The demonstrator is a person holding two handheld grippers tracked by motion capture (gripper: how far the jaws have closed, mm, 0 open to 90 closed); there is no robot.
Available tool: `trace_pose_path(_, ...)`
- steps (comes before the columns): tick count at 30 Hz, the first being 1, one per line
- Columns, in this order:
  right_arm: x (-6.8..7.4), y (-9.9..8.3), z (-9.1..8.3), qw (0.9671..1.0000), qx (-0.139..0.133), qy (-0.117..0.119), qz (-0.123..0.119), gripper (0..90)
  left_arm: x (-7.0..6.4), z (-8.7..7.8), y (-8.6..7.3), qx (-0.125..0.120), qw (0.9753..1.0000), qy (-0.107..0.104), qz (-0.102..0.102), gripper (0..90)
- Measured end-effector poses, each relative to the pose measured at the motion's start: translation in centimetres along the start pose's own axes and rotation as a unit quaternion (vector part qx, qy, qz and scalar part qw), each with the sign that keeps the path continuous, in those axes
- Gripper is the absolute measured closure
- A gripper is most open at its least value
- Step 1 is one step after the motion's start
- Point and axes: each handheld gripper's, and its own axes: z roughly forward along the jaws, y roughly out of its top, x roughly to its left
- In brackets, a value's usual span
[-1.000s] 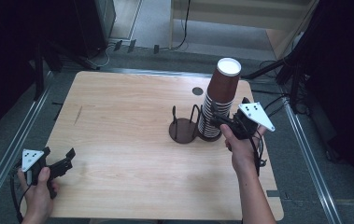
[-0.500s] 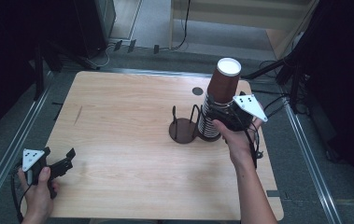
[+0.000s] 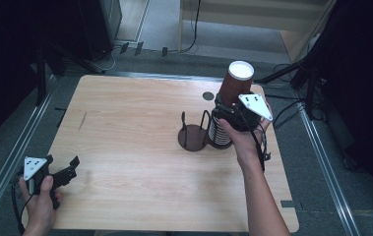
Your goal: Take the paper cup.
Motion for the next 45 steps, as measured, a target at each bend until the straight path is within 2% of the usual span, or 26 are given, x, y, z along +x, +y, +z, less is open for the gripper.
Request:
trace_pose_path(2, 0.0, 0.0, 0.0, 1.0000, -0.001, 0.000, 0.002, 7.0, 0.0, 0.0, 0.0, 0.000, 1.0000, 0.000, 0.000, 10.0)
trace_pose_path(16, 0.1, 0.3, 0.5, 0.9998, -0.004, -0.005, -0.018, 7.9, 0.0, 0.0, 0.0, 0.000, 1.0000, 0.001, 0.000, 9.9)
trace_pose_path(30, 0.3, 0.6, 0.6, 0.9999, -0.004, -0.007, -0.013, 8.8, -0.1, 0.0, 0.0, 0.000, 1.0000, 0.001, 0.000, 9.9)
trace_pose_path(33, 0.3, 1.2, 0.4, 0.9998, -0.016, -0.009, -0.010, 10.2, -0.1, 0.0, 0.0, 0.000, 1.0000, 0.000, 0.000, 10.0)
trace_pose_path(45, 0.5, 3.3, 0.2, 0.9994, -0.028, -0.014, -0.017, 11.1, -0.1, 0.0, 0.0, -0.003, 1.0000, -0.003, 0.002, 9.9)
